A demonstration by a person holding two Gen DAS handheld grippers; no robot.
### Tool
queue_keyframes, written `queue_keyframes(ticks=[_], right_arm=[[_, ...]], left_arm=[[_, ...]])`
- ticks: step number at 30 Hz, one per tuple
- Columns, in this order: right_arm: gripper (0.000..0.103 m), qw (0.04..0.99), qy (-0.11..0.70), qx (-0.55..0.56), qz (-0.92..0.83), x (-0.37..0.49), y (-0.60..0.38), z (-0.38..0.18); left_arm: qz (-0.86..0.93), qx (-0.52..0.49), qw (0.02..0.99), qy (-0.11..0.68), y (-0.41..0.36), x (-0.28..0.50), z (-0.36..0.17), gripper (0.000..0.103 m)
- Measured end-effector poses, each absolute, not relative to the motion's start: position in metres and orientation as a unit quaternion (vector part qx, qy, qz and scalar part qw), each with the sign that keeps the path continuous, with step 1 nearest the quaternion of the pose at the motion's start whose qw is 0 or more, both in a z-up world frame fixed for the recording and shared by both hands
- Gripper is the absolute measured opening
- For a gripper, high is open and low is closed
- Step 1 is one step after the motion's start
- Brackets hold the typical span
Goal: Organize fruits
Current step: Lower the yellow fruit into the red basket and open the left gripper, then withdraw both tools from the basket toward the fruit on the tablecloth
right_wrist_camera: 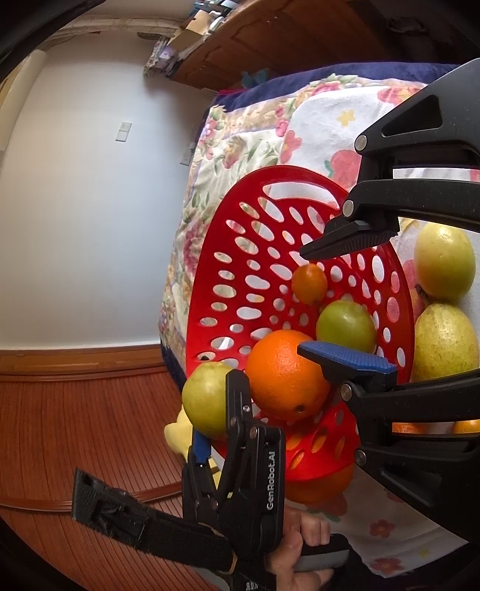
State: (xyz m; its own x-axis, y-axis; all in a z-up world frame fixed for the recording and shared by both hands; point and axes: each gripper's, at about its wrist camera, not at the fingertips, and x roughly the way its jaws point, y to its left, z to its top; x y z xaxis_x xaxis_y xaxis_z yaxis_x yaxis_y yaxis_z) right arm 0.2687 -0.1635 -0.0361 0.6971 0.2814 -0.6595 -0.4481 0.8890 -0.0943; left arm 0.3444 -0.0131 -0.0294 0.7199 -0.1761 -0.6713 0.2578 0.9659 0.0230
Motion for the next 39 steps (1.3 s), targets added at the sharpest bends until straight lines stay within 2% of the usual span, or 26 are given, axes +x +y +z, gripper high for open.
queue_keyframes(ticks=[10,25,39], right_arm=[[0.047,0.915,0.332,-0.122,0.196,0.263,-0.164,-0.036],[0.047,0.925,0.315,-0.102,0.185,0.219,-0.161,-0.018],[0.047,0.927,0.324,-0.095,0.165,0.166,-0.161,-0.03]], left_arm=[[-0.127,0.054,0.931,0.339,-0.014,0.33,-0.021,0.07],[-0.155,0.031,0.944,0.289,0.0,0.242,-0.002,0.075],[-0.169,0.027,0.938,0.302,0.002,0.184,-0.035,0.076]])
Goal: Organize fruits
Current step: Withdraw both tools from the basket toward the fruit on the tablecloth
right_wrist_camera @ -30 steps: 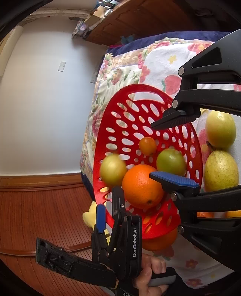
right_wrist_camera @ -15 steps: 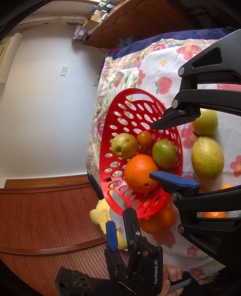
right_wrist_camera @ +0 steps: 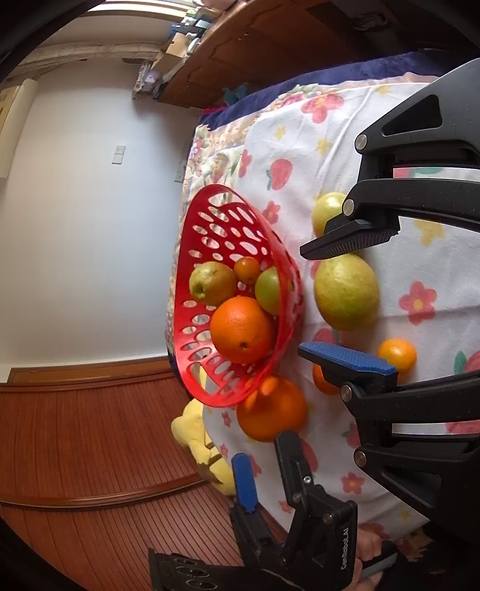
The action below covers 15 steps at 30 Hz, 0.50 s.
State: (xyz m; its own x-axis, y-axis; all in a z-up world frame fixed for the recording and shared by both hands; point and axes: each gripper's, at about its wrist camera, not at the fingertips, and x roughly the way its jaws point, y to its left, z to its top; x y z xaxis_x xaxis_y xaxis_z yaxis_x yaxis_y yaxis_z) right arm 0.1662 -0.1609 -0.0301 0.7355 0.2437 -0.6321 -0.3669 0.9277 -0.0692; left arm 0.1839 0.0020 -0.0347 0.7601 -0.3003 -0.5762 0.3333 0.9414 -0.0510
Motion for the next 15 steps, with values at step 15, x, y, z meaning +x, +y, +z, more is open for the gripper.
queue_keyframes(ticks=[15], right_arm=[[0.047,0.915,0.353,-0.084,0.174,0.136,-0.15,-0.067]], left_arm=[[-0.169,0.019,0.933,0.316,0.009,0.15,-0.08,0.076]])
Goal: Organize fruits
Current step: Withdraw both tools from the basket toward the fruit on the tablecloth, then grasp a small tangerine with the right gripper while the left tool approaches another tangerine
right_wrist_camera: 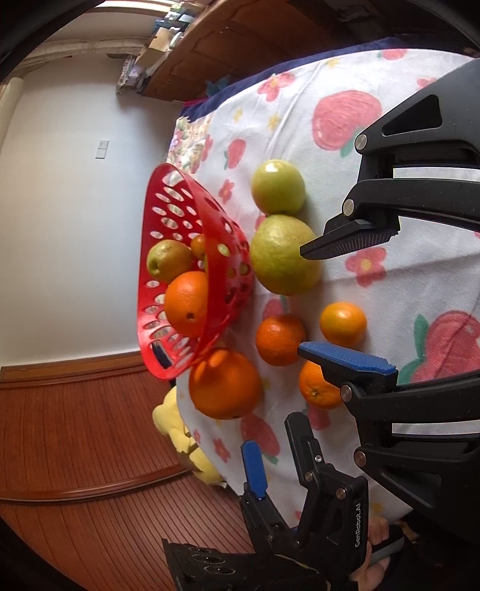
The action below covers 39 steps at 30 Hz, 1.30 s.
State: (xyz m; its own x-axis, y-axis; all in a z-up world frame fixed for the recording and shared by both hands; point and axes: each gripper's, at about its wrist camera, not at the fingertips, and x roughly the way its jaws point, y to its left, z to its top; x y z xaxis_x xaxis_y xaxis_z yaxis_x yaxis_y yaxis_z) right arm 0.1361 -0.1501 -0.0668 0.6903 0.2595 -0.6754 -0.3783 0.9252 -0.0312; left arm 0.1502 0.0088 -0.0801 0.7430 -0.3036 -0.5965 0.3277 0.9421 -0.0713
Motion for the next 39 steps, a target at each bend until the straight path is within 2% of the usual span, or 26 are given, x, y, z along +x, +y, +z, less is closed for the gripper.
queue_keyframes(ticks=[15,23,25,39], right_arm=[[0.044,0.899,0.388,-0.081,0.186,0.138,-0.141,-0.099],[0.038,0.891,0.403,-0.106,0.18,0.142,-0.133,-0.105],[0.032,0.889,0.406,-0.108,0.183,0.142,-0.132,-0.107],[0.032,0.899,0.392,-0.104,0.167,0.137,-0.161,-0.1]], left_arm=[[-0.172,0.017,0.936,0.306,0.009,0.145,-0.087,0.076],[-0.172,0.026,0.937,0.302,0.007,0.144,-0.084,0.076],[-0.173,0.023,0.937,0.304,0.008,0.144,-0.084,0.076],[-0.182,0.045,0.934,0.305,0.0,0.143,-0.083,0.076]])
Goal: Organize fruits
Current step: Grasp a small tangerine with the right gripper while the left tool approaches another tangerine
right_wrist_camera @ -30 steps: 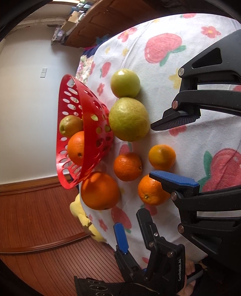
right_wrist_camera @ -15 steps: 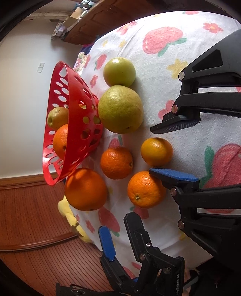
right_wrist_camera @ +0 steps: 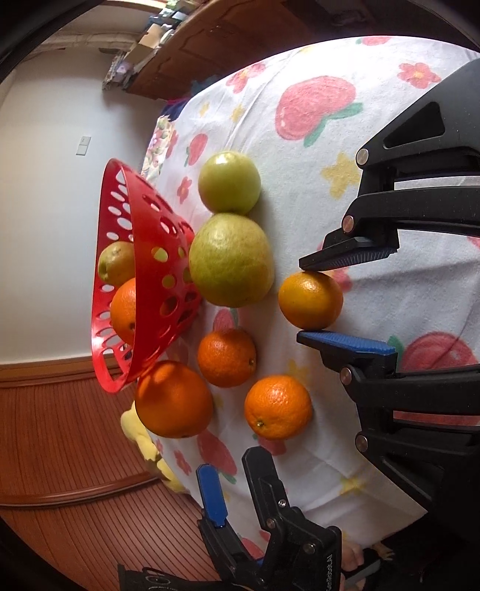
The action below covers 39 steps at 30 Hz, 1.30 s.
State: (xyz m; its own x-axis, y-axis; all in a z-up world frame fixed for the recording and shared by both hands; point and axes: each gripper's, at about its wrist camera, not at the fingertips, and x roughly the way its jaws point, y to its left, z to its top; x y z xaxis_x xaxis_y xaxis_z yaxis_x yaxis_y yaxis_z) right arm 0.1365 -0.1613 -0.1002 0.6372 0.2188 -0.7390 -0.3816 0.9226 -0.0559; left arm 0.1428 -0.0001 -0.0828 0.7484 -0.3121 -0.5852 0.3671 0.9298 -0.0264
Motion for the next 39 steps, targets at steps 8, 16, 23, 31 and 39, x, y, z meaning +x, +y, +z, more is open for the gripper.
queue_keyframes(ticks=[8,16,23,31,39], right_arm=[[0.032,0.903,0.384,-0.099,0.166,0.136,-0.163,-0.1],[0.032,0.905,0.382,-0.085,0.167,0.136,-0.168,-0.1],[0.032,0.904,0.384,-0.087,0.169,0.137,-0.167,-0.101],[0.032,0.901,0.387,-0.088,0.174,0.137,-0.164,-0.102],[0.032,0.901,0.387,-0.088,0.174,0.138,-0.164,-0.102]], left_arm=[[-0.209,0.047,0.924,0.316,-0.017,0.141,-0.076,0.076],[-0.214,0.057,0.91,0.351,-0.036,0.151,-0.083,0.074],[-0.225,0.052,0.899,0.372,-0.043,0.154,-0.088,0.061],[-0.214,0.066,0.896,0.383,-0.05,0.158,-0.092,0.055],[-0.214,0.056,0.89,0.398,-0.047,0.163,-0.099,0.055]])
